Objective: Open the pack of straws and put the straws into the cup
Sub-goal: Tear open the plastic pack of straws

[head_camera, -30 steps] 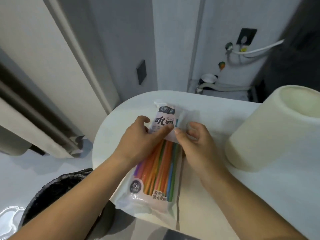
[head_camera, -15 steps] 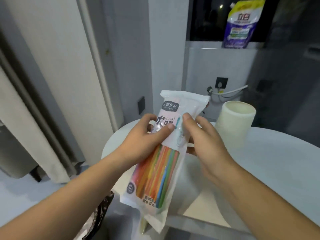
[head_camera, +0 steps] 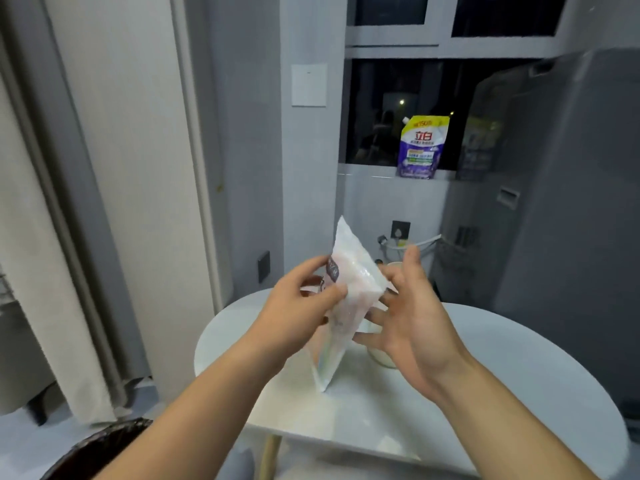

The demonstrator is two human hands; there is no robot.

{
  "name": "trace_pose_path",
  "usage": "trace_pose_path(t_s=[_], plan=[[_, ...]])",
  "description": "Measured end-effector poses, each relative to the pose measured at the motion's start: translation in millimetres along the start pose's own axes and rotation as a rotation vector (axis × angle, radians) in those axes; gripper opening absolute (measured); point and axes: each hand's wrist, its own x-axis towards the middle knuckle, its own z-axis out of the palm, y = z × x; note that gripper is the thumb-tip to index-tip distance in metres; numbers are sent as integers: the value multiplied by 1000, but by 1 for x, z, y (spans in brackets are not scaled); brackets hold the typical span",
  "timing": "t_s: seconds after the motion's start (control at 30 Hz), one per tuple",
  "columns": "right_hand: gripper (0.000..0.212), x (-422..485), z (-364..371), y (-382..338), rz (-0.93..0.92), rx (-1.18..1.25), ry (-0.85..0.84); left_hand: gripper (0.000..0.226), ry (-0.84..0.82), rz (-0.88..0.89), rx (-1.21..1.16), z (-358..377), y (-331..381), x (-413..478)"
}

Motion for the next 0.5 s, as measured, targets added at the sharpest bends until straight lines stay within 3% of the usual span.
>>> trace_pose_path(t_s=[0.1, 0.23, 0.37, 0.5], plan=[[86, -3, -2, 3, 22, 2, 48, 21, -77, -81, -209, 3, 7, -11], [58, -3, -1, 8, 33, -14, 73, 31, -53, -118, -217, 5, 9, -19], [62, -5, 4, 13, -1, -115, 54, 51, -4, -142, -199, 0, 5, -26], [42, -5, 5, 15, -62, -168, 82, 28, -57, -97, -208, -8, 0, -27]])
